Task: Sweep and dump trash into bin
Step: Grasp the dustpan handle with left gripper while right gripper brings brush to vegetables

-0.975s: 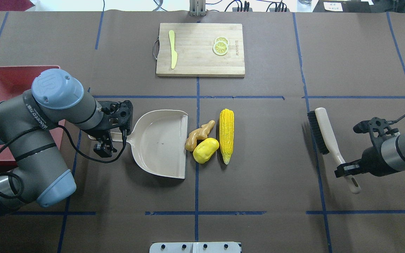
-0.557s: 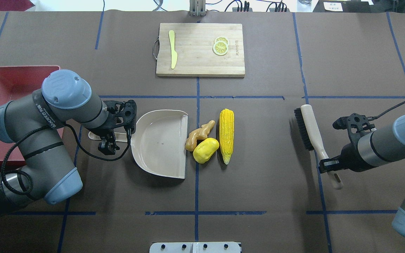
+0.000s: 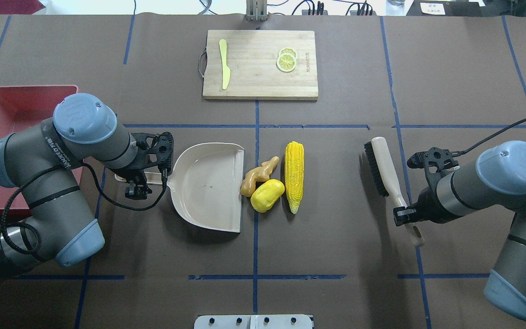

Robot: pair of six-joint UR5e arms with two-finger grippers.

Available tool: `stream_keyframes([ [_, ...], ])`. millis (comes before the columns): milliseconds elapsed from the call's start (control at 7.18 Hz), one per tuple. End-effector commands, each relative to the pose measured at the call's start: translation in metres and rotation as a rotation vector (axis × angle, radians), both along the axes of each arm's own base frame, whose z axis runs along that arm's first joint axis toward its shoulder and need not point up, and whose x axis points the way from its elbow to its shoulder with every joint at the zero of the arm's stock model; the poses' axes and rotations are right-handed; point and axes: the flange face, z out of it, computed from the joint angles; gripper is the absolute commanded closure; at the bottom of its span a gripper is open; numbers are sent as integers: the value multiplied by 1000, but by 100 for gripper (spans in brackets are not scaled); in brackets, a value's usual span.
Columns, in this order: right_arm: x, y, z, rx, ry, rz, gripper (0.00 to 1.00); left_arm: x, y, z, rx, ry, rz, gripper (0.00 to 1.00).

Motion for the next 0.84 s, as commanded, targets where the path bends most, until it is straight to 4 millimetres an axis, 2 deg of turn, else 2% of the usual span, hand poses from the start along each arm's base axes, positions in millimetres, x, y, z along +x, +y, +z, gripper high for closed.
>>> stream_keyframes([
  [0, -18, -2, -21, -11, 15, -13, 99, -2, 0, -3, 11, -8, -10, 72],
  [139, -20, 0, -21, -11, 15, -17, 99, -6, -4, -2, 54, -33, -41, 83],
  [697, -43, 16, -34, -6, 12, -11, 99, -7, -5, -1, 59, -38, -45, 87],
])
